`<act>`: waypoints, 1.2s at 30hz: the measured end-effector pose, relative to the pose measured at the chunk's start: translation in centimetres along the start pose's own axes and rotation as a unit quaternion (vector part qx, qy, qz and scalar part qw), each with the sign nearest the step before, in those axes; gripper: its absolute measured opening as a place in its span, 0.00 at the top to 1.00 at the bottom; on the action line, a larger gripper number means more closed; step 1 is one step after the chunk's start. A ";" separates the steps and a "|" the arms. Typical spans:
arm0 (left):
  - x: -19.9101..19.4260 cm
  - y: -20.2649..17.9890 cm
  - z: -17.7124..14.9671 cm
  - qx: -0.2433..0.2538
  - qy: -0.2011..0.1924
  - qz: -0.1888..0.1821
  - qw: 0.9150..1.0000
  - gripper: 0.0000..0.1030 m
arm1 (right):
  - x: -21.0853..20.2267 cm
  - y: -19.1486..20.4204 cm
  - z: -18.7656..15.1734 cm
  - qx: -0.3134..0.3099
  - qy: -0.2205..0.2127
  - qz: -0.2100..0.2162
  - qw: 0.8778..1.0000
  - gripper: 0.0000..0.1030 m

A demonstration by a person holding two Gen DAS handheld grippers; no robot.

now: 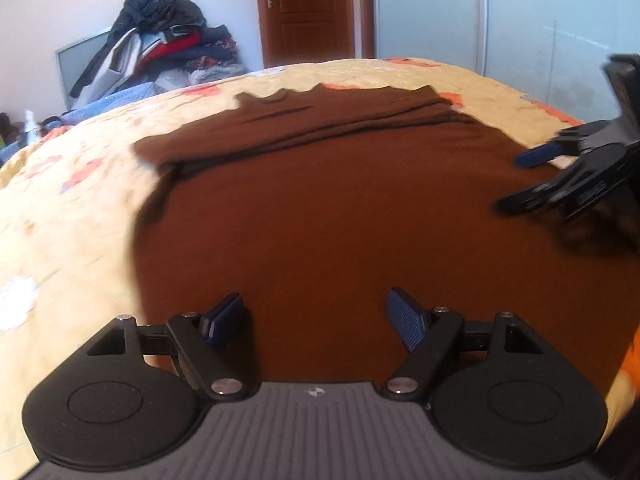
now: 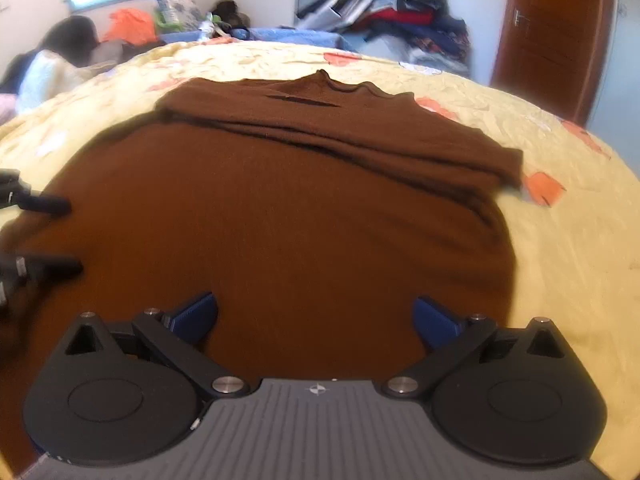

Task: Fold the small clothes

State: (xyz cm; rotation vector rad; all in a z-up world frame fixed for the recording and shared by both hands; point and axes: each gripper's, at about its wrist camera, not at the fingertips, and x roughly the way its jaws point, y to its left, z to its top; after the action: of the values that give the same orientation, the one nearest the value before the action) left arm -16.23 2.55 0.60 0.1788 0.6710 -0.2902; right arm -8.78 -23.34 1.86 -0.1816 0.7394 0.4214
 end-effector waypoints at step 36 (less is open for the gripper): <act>14.7 3.3 13.5 -0.094 0.009 0.126 0.988 0.17 | 10.6 -2.7 12.2 0.181 -0.004 -0.092 0.979 0.00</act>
State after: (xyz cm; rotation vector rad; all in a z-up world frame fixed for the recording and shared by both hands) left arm 3.71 -0.87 1.89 0.0840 0.6811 0.0172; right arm 6.90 -18.80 3.55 0.0934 0.7709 0.1066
